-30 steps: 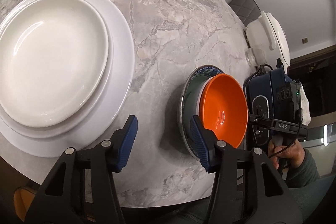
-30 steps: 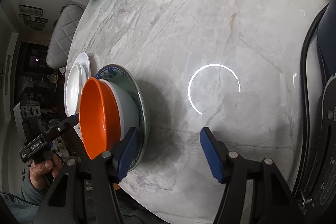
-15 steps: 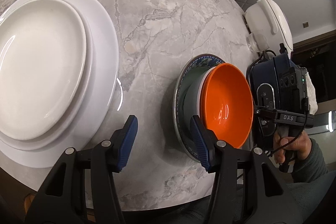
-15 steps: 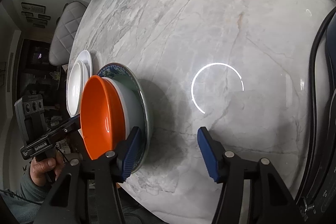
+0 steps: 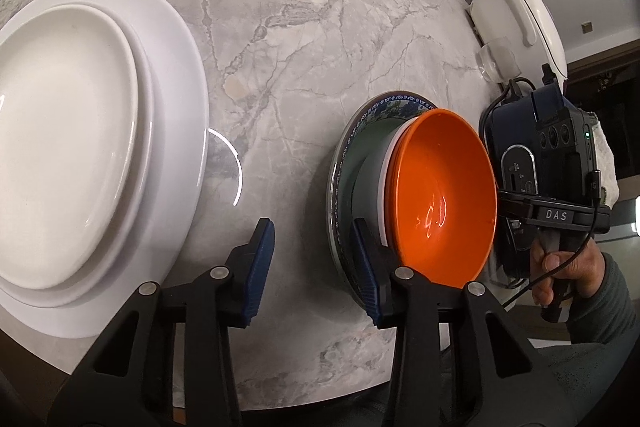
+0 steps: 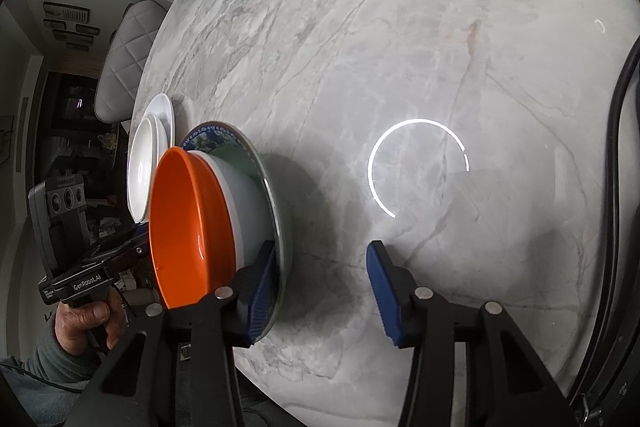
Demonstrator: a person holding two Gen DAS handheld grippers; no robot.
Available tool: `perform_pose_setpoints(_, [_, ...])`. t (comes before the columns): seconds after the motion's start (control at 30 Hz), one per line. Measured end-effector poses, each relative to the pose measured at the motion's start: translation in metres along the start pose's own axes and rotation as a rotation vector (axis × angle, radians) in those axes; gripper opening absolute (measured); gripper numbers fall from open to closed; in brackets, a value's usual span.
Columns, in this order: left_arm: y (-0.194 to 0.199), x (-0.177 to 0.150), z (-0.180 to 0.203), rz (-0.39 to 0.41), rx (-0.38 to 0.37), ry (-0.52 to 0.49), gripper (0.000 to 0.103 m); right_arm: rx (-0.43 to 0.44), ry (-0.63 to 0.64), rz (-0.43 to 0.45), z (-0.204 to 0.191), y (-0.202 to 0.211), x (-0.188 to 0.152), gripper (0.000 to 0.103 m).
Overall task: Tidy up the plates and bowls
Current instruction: 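Close both grippers on the patterned bowl rim holding the nested bowls, then carry the nested bowls over the white plate stack and lower them onto it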
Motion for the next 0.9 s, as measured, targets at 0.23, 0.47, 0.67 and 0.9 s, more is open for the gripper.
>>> perform_pose_setpoints(0.23, [-0.007,0.005,0.002,-0.007,0.016,-0.013,0.029,0.008,0.010,0.004,-0.003,-0.004,0.004,0.042])
perform_pose_setpoints(0.47, [-0.008,0.009,0.011,-0.015,0.027,-0.039,0.015,0.017,0.027,-0.005,-0.008,-0.005,0.006,0.028])
perform_pose_setpoints(0.67, [-0.006,0.011,0.019,-0.015,0.025,-0.044,0.007,0.036,0.041,-0.014,-0.019,-0.007,0.008,0.010])
perform_pose_setpoints(0.9, [-0.003,0.010,0.019,-0.010,0.044,-0.031,0.007,0.050,0.010,-0.019,-0.020,-0.009,0.007,0.010])
Point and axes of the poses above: each gripper's, at about its wrist camera, not at the fingertips, and y roughly against the way its jaws point, z to its right, x to its top, the point moved 7 cm from there along -y, roughly the way its jaws point, and after that the axes turned 8 degrees about -z, right-handed, at the moved point
